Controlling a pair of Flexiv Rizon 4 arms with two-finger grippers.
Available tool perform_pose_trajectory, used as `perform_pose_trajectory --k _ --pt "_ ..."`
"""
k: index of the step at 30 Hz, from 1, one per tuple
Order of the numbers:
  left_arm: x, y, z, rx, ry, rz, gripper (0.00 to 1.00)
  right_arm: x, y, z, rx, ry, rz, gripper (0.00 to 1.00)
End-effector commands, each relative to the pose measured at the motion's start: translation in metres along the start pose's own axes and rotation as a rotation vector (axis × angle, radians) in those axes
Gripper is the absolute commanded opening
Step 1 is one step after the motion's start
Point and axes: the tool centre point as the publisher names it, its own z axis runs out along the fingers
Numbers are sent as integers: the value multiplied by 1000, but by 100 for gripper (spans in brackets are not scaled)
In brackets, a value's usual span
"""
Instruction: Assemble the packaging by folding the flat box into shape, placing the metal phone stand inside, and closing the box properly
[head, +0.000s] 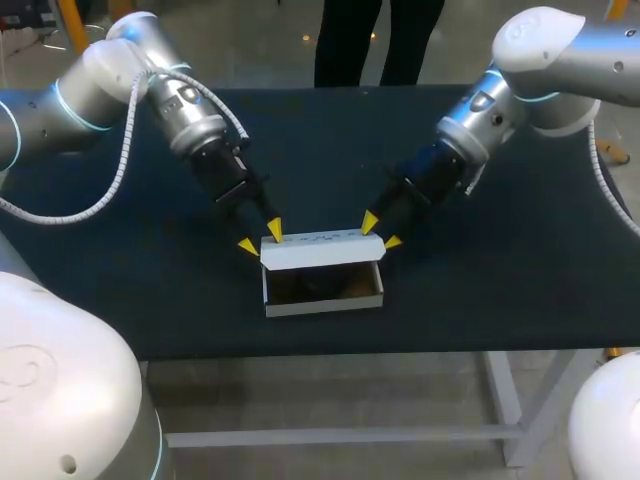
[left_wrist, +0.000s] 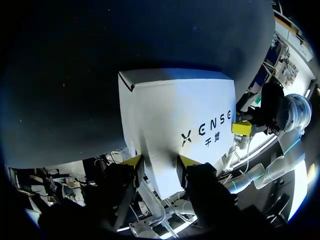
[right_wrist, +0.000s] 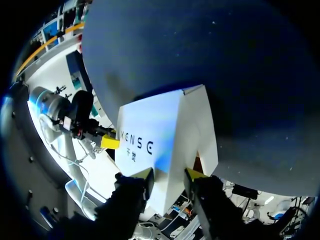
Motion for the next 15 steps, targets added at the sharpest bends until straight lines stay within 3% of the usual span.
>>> perform_pose_trajectory --k 1,15 --pt "3 -5 -3 -33 -4 -2 45 4 4 -1 16 0 -1 44" --pt "7 -6 -6 -60 -2 -10 45 8 6 -2 29 2 5 43"
